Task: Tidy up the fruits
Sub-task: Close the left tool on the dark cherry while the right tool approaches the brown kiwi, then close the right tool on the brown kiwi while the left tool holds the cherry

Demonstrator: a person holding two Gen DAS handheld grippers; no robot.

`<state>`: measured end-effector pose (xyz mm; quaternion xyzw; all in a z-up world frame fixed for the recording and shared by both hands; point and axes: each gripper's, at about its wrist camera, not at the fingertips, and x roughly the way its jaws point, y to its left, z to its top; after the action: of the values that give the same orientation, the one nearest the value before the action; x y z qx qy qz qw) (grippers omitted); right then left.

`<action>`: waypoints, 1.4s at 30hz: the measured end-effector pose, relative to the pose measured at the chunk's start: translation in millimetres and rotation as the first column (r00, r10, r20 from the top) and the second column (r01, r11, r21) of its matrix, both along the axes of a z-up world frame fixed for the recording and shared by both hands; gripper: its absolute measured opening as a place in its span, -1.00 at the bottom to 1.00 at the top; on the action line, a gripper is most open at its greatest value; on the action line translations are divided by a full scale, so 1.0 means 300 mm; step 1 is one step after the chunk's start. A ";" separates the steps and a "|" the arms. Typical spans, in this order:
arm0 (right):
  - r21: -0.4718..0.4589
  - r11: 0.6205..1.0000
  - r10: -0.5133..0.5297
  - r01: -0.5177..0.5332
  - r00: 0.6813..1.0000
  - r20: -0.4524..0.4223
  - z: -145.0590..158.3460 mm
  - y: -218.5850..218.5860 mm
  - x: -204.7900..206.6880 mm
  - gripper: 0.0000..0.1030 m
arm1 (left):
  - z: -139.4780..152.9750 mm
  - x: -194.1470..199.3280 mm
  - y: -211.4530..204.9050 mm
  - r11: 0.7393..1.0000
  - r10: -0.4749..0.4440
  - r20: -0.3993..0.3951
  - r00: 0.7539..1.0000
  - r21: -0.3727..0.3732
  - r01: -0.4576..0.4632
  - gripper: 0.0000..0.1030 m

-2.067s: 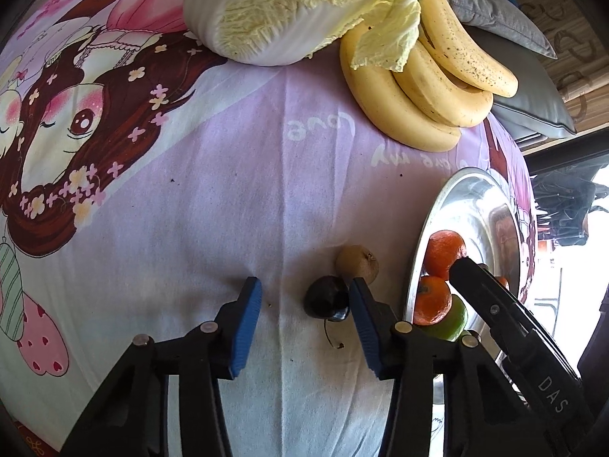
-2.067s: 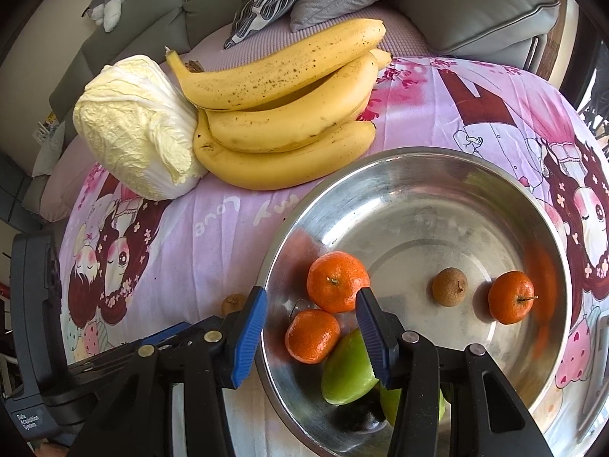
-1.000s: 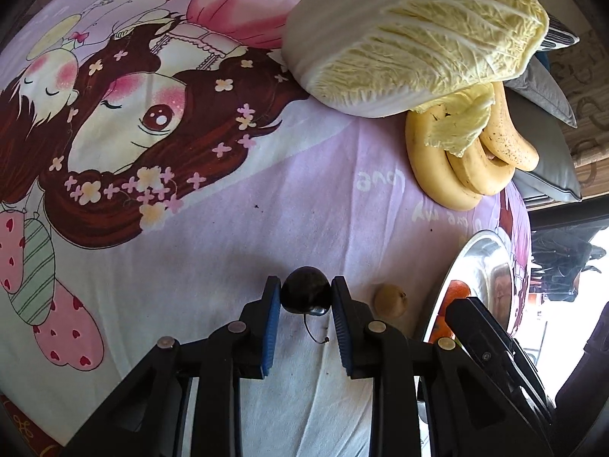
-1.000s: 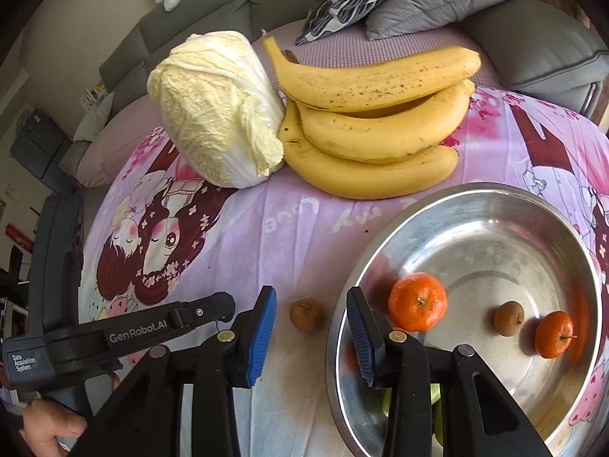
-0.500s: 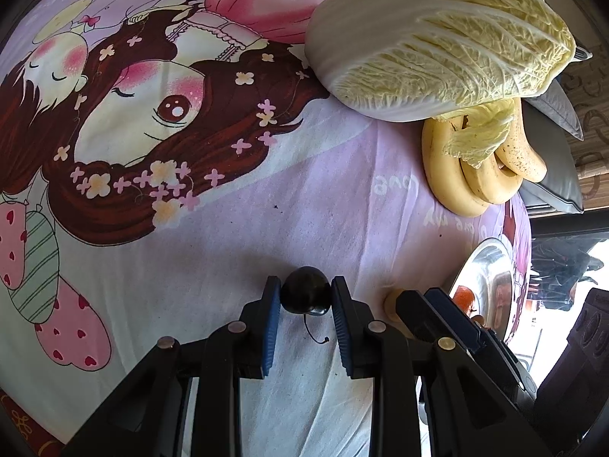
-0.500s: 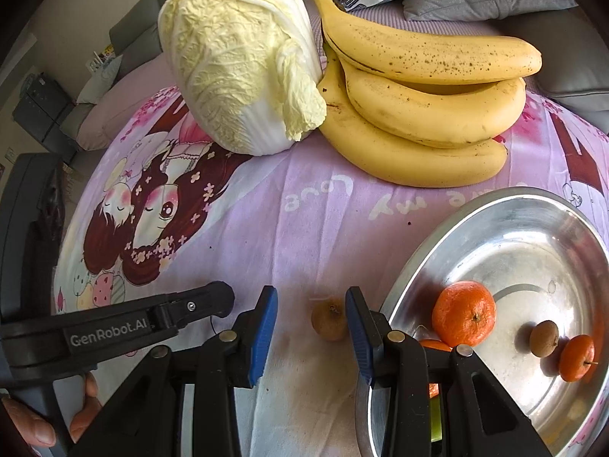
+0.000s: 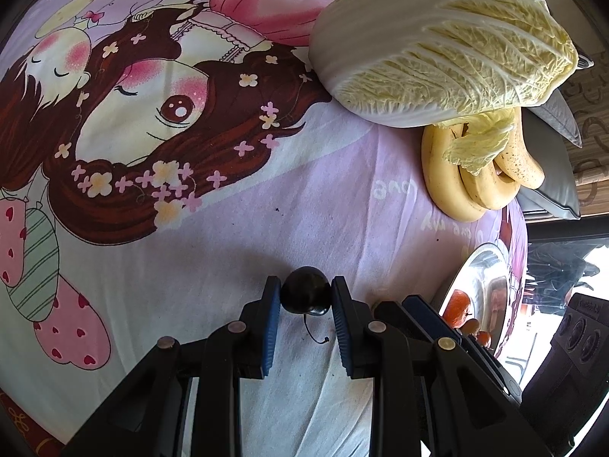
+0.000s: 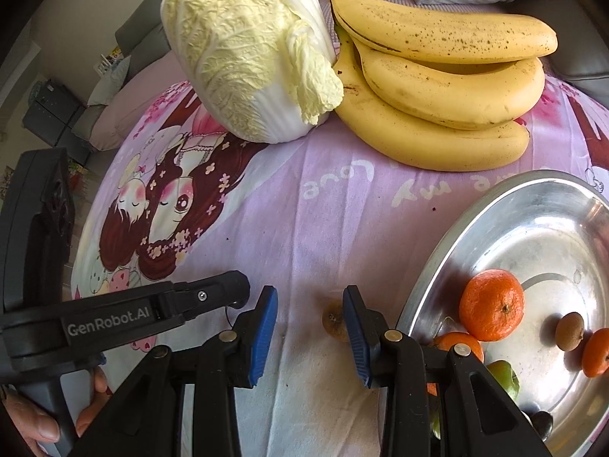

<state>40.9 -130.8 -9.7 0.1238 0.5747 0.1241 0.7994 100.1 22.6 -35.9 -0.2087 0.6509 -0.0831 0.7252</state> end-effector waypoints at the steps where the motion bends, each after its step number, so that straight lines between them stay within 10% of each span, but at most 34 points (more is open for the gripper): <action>1: -0.014 1.000 0.001 -0.001 1.000 0.001 -0.001 0.003 -0.001 -0.26 | -0.002 -0.001 -0.005 1.000 -0.001 0.000 1.000 0.002 0.001 -0.46; 28: -0.390 0.916 0.120 -0.094 0.992 0.042 -0.027 0.136 -0.011 -0.41 | 0.003 -0.019 0.003 1.000 0.024 -0.001 1.000 -0.019 -0.024 -0.46; 37: -0.354 0.930 0.112 -0.095 0.993 0.028 -0.031 0.116 -0.001 -0.49 | 0.004 -0.022 0.005 0.999 0.027 0.001 1.000 -0.024 -0.027 -0.46; 42: -0.171 0.982 0.081 -0.077 0.997 0.014 -0.005 0.043 0.009 -0.49 | 0.006 -0.022 0.009 0.999 0.029 0.001 1.000 -0.029 -0.029 -0.46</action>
<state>43.6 -117.9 -11.2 0.0309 0.5795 0.1076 0.8073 93.4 25.4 -34.2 -0.2286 0.6460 -0.0819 0.7237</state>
